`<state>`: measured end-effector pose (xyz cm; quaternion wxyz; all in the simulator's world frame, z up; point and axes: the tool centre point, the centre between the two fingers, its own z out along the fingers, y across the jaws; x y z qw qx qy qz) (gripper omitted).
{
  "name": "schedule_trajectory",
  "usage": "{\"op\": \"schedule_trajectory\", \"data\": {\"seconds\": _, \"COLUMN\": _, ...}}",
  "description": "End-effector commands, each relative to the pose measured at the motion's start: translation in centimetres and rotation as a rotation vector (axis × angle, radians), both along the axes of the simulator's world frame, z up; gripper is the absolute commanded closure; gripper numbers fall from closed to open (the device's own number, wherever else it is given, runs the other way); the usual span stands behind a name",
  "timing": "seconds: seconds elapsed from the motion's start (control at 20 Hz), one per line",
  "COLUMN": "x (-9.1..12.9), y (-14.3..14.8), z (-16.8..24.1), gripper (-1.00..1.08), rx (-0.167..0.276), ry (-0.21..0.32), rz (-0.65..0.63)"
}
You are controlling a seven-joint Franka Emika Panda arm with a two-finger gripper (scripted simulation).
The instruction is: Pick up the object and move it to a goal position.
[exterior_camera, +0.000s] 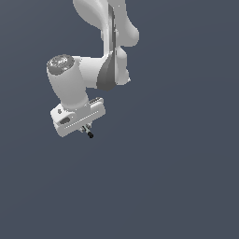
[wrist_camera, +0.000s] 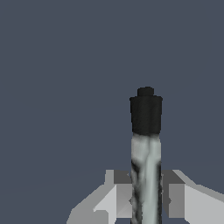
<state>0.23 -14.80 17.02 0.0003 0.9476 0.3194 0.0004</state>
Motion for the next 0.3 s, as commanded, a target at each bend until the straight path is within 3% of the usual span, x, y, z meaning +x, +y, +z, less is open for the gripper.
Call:
{"op": "schedule_trajectory", "data": {"seconds": 0.0, "x": -0.33, "y": -1.10, "z": 0.98, "gripper": 1.08, "rx": 0.001, "ry": 0.001, "rz": 0.002}}
{"op": "schedule_trajectory", "data": {"seconds": 0.25, "x": -0.49, "y": -1.98, "z": 1.71, "gripper": 1.08, "rx": 0.001, "ry": 0.001, "rz": 0.002}}
